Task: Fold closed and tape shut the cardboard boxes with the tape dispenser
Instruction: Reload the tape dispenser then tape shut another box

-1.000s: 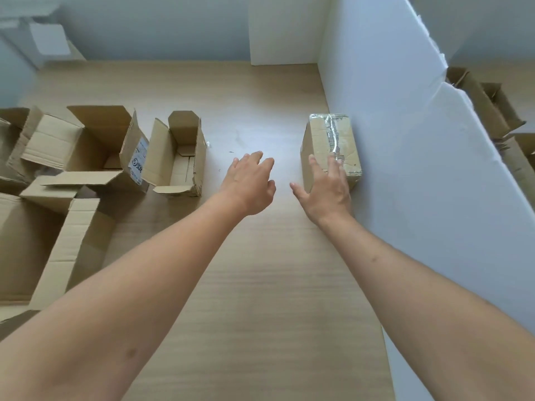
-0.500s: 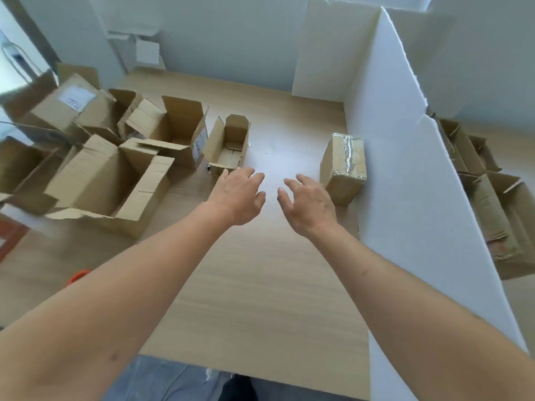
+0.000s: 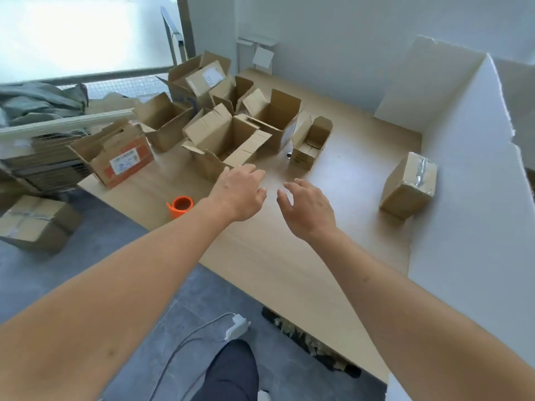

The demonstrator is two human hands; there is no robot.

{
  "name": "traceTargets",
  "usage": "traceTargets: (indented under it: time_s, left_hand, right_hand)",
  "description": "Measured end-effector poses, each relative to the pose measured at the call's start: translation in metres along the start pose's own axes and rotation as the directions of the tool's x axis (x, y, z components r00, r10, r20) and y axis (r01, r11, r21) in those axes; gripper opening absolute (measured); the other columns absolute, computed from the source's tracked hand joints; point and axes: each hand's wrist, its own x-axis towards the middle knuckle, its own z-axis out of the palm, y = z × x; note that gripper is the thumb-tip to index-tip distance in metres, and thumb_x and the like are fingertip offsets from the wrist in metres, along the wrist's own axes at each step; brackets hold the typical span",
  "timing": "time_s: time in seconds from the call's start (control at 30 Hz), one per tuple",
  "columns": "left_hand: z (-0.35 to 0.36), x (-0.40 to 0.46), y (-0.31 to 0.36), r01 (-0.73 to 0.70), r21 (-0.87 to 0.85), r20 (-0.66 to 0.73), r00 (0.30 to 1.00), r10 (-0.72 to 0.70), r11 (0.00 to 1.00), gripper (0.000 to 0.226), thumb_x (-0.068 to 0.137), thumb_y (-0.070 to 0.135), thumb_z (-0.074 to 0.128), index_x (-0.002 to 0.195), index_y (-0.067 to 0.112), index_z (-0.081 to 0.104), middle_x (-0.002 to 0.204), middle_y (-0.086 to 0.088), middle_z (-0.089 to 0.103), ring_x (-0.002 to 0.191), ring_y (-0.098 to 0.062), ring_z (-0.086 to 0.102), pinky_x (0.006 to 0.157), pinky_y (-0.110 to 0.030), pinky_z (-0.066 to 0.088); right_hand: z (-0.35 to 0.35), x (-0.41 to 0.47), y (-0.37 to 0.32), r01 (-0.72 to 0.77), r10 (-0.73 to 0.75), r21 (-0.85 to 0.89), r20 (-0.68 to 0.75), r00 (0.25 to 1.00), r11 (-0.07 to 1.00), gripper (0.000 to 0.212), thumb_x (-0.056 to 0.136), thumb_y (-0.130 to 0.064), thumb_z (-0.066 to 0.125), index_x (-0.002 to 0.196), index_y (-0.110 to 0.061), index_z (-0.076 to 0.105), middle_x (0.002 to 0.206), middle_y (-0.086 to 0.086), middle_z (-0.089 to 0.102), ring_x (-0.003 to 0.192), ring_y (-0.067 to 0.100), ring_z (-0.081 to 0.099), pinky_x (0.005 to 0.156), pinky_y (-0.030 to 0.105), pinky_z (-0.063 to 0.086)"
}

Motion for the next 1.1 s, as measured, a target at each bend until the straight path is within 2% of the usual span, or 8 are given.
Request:
traceTargets:
  time_s: [0.1,0.2,0.4,0.53,0.63,0.73,1.0,1.1]
  left_hand:
    - [-0.011,-0.021,-0.046,0.063,-0.017,-0.017,0.998,-0.064,0.998,0.046,0.103,0.036,0.044,0.142,0.015,0.052,0.147,-0.01,0.05,0.137,-0.03,0.045,0.117,-0.055,0.027]
    - [-0.022,-0.034,-0.097,0.121,-0.029,-0.023,0.992,-0.122,0.992,0.044,0.102,0.036,0.046,0.139,0.015,0.055,0.146,-0.01,0.05,0.138,-0.03,0.044,0.116,-0.054,0.027]
    - [-0.039,-0.03,-0.214,0.137,-0.006,-0.042,0.99,-0.138,0.99,0.046,0.102,0.036,0.047,0.142,0.014,0.053,0.146,-0.011,0.05,0.139,-0.03,0.044,0.117,-0.052,0.031]
    - [-0.048,0.0,-0.312,0.11,-0.009,-0.027,0.994,-0.11,0.994,0.046,0.101,0.036,0.049,0.142,0.014,0.052,0.146,-0.011,0.05,0.138,-0.031,0.044,0.118,-0.053,0.03]
    - [-0.046,0.016,-0.382,0.08,0.01,0.03,0.996,-0.081,0.997,0.047,0.099,0.035,0.051,0.141,0.015,0.053,0.144,-0.011,0.051,0.136,-0.031,0.045,0.116,-0.052,0.032]
    - [-0.044,0.027,-0.437,0.066,-0.007,0.093,0.994,-0.065,0.998,0.048,0.098,0.034,0.054,0.141,0.016,0.053,0.144,-0.01,0.049,0.134,-0.032,0.046,0.114,-0.052,0.033]
    - [-0.031,0.063,-0.514,0.072,0.007,0.141,0.987,-0.072,0.997,0.045,0.094,0.031,0.06,0.137,0.018,0.055,0.148,-0.015,0.041,0.133,-0.034,0.042,0.113,-0.05,0.034]
    - [-0.023,0.084,-0.533,0.069,0.042,0.174,0.982,-0.076,0.997,0.053,0.093,0.04,0.063,0.141,0.022,0.052,0.156,-0.017,0.033,0.14,-0.036,0.036,0.119,-0.052,0.03]
  right_hand:
    - [0.018,0.004,-0.046,0.074,-0.075,0.019,0.029,0.997,0.997,0.046,0.104,-0.049,0.037,0.124,-0.02,0.066,0.129,0.003,0.061,0.116,0.027,0.058,0.088,0.039,0.047]
    - [0.037,0.016,-0.094,0.126,-0.128,0.03,0.072,0.989,0.992,0.046,0.104,-0.05,0.037,0.128,-0.021,0.065,0.132,0.001,0.06,0.119,0.027,0.058,0.093,0.042,0.049]
    - [0.087,0.067,-0.194,0.181,-0.176,-0.026,0.137,0.975,0.983,0.041,0.105,-0.046,0.036,0.111,-0.019,0.067,0.119,0.003,0.063,0.111,0.026,0.06,0.087,0.04,0.051]
    - [0.137,0.117,-0.265,0.138,-0.134,-0.022,0.147,0.98,0.99,0.04,0.106,-0.045,0.036,0.109,-0.018,0.066,0.117,0.004,0.062,0.109,0.026,0.061,0.085,0.042,0.052]
    - [0.178,0.146,-0.314,0.085,-0.081,-0.012,0.19,0.978,0.996,0.043,0.106,-0.046,0.037,0.12,-0.016,0.065,0.125,0.007,0.061,0.115,0.027,0.06,0.093,0.046,0.052]
    - [0.206,0.169,-0.351,0.01,-0.011,0.005,0.234,0.972,1.0,0.041,0.105,-0.046,0.036,0.113,-0.016,0.064,0.124,0.007,0.06,0.117,0.028,0.058,0.094,0.047,0.051]
    - [0.25,0.237,-0.38,-0.092,0.082,0.041,0.203,0.976,0.995,0.04,0.105,-0.043,0.038,0.12,-0.016,0.063,0.121,0.006,0.061,0.106,0.025,0.06,0.08,0.039,0.048]
    - [0.268,0.26,-0.382,-0.096,0.08,0.067,0.204,0.976,0.993,0.039,0.105,-0.043,0.038,0.122,-0.017,0.062,0.121,0.005,0.061,0.103,0.022,0.061,0.078,0.037,0.051]
